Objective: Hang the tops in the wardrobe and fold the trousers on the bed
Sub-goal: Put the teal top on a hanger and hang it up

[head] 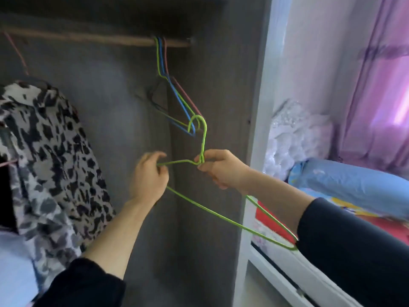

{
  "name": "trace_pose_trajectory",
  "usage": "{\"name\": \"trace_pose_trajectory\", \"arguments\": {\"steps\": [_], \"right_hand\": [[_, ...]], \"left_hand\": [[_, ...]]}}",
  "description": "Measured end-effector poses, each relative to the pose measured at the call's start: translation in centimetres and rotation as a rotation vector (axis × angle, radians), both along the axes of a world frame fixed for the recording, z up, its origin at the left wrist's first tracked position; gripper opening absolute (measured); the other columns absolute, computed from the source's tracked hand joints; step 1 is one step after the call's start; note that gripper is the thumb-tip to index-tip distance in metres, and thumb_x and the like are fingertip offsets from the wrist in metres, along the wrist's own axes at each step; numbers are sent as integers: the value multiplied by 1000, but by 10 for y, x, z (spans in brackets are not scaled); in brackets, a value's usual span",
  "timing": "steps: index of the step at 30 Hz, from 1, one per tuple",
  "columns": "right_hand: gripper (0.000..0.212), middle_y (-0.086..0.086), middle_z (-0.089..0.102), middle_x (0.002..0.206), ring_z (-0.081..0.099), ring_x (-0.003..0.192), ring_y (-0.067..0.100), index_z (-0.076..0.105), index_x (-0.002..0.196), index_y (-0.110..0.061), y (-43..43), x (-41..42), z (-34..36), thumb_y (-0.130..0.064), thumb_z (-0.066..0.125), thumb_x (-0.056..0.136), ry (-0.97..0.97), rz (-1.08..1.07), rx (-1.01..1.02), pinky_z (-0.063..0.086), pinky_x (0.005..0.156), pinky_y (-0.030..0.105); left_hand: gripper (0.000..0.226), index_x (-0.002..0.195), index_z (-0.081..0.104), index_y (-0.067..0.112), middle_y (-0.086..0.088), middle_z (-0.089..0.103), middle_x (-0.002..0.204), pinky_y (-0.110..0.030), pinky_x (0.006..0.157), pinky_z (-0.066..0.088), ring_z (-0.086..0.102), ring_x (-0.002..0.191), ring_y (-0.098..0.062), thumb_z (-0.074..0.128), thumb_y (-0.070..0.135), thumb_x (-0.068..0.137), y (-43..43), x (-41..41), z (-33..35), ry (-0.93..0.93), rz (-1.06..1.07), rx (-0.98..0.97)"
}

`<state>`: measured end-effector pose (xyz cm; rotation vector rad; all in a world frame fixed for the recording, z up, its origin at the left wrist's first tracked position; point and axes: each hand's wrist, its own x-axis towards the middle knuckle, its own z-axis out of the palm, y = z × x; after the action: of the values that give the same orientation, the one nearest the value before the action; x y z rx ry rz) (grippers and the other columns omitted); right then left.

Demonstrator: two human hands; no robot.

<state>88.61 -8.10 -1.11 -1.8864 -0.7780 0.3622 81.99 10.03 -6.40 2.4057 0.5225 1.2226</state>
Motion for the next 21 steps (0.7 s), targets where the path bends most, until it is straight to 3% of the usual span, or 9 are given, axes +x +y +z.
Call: {"name": "trace_pose_trajectory", "arguments": {"steps": [4,10,16,21], "right_hand": [[12,-10,42,42,34,37,7,70,96,-21,-119,-19,-39,-20,59,92,3,-25,-97,31,42,20],[15,5,53,55,45,40,11,72,100,-13,-284,-38,-110,-13,60,92,115,-142,-187,42,41,21],[15,4,63,67,53,48,9,70,103,-14,-441,-49,-154,-14,60,93,208,-388,-228,47,49,20],[17,4,63,69,54,50,9,72,101,-11,-560,-53,-190,-14,59,90,290,-624,-218,44,47,18]], "left_hand": [[31,106,66,18,2,62,102,-33,78,47,58,98,-23,52,4,83,-97,-8,-50,15,-72,-70],[30,109,65,17,-4,61,107,-37,81,48,57,103,-26,52,8,84,-255,-3,-120,253,-248,-107],[31,113,61,19,-5,58,116,-37,85,48,55,107,-29,52,13,84,-415,28,-176,582,-492,-112],[30,115,59,22,-4,57,117,-36,85,48,54,108,-26,51,16,86,-545,68,-201,711,-692,-61]]}}
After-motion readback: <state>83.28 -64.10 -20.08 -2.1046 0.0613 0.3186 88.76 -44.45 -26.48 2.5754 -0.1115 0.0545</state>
